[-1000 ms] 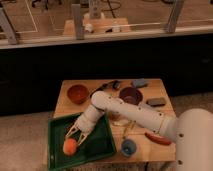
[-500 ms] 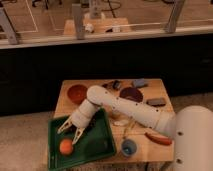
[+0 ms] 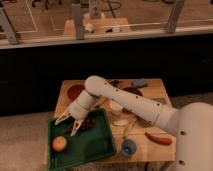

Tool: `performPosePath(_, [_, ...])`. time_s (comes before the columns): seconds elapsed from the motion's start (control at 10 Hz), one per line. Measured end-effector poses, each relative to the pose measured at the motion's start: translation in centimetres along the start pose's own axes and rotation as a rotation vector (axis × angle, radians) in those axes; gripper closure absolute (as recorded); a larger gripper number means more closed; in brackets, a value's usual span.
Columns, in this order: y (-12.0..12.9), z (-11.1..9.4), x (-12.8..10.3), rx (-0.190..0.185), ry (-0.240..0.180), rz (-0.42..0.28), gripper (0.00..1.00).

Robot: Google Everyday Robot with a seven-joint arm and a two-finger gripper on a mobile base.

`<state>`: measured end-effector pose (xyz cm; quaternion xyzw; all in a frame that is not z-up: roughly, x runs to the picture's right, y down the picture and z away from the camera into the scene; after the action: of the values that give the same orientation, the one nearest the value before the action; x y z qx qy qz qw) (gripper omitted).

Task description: Place apple in table surface

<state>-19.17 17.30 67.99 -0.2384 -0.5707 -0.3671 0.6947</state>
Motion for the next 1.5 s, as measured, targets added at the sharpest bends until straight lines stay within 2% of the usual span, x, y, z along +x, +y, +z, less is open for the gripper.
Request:
performPosePath(0.3, [1.2,1.5,1.5,-0.043,0.024,0.075,0.40])
performPosePath(0.5, [3.6,3.9,3.7,-0.048,0.023,0.159,0.40])
performPosePath(0.7, [5.7,5.5,5.2,-0.027,0.015,0.241,0.40])
performPosePath(0.9, [7.1,6.3,5.3,0.006,0.005,0.293,0.40])
performPosePath(1.3, [7.4,6.2,3.6,0.048,-0.013,0.294,0.40])
performPosePath(1.5, [7.2,6.3,3.5,0.047,-0.014,0.290,0.40])
